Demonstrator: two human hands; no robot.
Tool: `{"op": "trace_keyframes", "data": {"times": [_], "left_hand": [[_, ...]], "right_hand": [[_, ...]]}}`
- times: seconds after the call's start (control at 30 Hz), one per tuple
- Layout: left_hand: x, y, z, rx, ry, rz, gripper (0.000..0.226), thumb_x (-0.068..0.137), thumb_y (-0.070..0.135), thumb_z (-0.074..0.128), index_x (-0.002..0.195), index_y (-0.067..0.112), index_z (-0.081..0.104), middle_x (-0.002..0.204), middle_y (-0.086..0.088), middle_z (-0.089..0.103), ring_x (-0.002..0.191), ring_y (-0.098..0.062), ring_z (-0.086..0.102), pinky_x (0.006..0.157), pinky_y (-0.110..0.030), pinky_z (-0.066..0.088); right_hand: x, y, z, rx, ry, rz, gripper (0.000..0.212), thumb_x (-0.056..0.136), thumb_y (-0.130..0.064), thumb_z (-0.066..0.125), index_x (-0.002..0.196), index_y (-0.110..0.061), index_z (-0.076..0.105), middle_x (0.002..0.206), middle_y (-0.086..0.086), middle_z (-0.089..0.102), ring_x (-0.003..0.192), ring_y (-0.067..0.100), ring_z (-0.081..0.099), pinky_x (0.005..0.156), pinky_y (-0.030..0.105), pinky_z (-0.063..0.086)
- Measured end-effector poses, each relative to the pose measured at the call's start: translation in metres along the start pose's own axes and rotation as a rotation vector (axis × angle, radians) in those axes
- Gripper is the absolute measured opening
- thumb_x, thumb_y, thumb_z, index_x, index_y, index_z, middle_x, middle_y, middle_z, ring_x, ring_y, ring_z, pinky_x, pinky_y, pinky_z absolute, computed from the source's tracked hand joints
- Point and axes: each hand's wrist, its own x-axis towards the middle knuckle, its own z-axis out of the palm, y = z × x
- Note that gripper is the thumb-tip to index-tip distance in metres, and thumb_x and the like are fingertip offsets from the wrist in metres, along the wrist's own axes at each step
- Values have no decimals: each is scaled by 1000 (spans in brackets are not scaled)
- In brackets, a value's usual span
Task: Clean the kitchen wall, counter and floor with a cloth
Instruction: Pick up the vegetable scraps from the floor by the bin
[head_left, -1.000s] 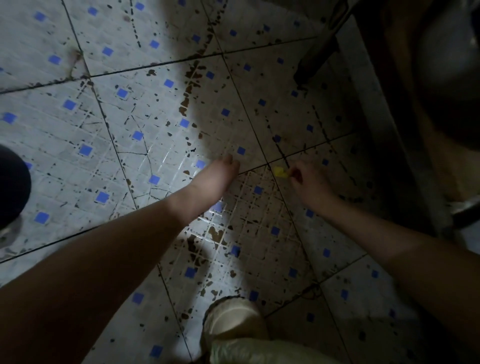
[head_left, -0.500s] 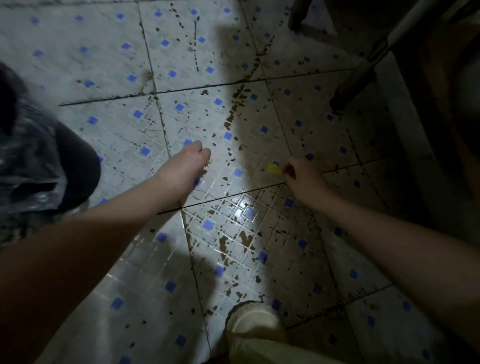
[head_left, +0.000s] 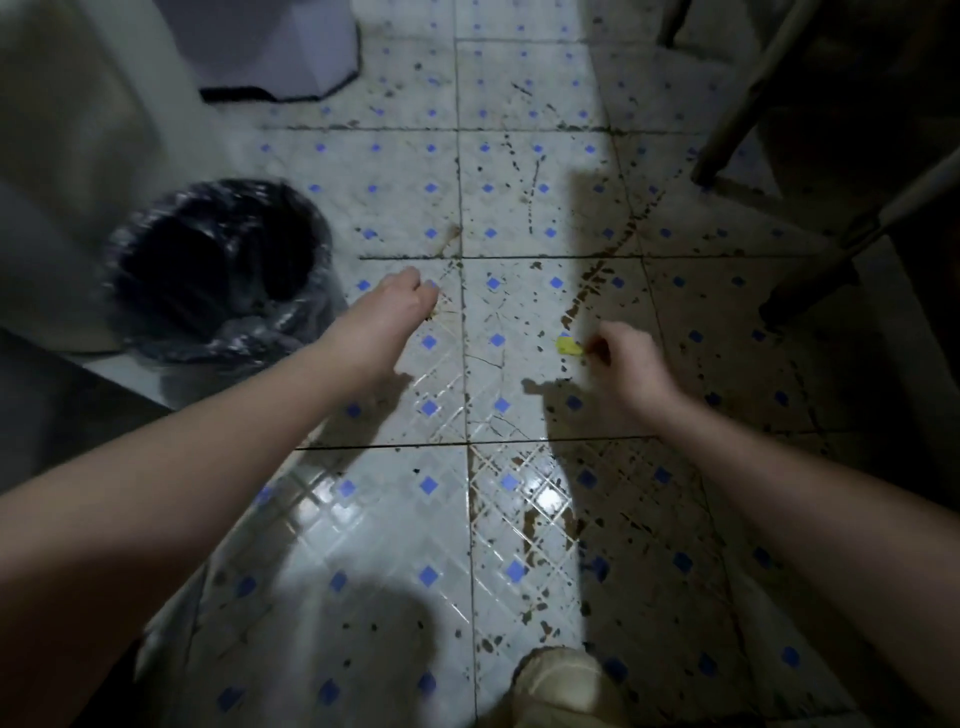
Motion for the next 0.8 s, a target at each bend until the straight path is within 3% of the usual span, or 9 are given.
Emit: {"op": "trace_keyframes", "data": {"times": [0.1, 0.23, 0.37, 0.47, 0.8], "left_hand": [[-9, -10, -18, 6, 64, -49, 39, 73, -23, 45, 104, -2, 52, 105, -20, 47, 92, -32, 49, 75, -39, 43], [-27, -20, -39, 11, 114, -96, 46, 63, -23, 54, 103, 0, 52, 105, -16, 45, 91, -29, 47, 75, -43, 46], [-48, -39, -56, 10, 174, -173, 36, 72, -14, 62, 104, 1, 53, 106, -16, 45, 94, -30, 47, 76, -41, 45], [-67, -59, -64, 2, 235, -246, 27, 79, -14, 53, 102, 0, 55, 104, -18, 44, 92, -32, 49, 77, -46, 46], [-110, -91, -63, 27, 193, -421, 24, 82, -15, 44, 100, -2, 52, 103, -20, 43, 91, -36, 48, 72, -48, 45]], "right_hand": [[8, -25, 0, 17, 7, -91, 11, 88, -2, 55, 93, -9, 63, 94, 6, 61, 83, 20, 57, 70, 30, 48], [20, -59, 6, 5, 16, -182, 12, 87, -3, 55, 91, -11, 64, 91, 5, 63, 81, 19, 59, 68, 29, 48], [30, -97, 13, 0, 29, -290, 11, 85, -4, 56, 88, -11, 64, 90, 7, 65, 82, 21, 57, 68, 29, 44], [36, -124, 12, 45, 57, -354, 11, 85, -4, 57, 91, -8, 66, 91, 8, 66, 83, 21, 59, 73, 34, 50], [56, -182, 11, 48, 105, -500, 13, 84, -2, 57, 92, -7, 67, 93, 8, 66, 86, 22, 59, 74, 32, 49]]}}
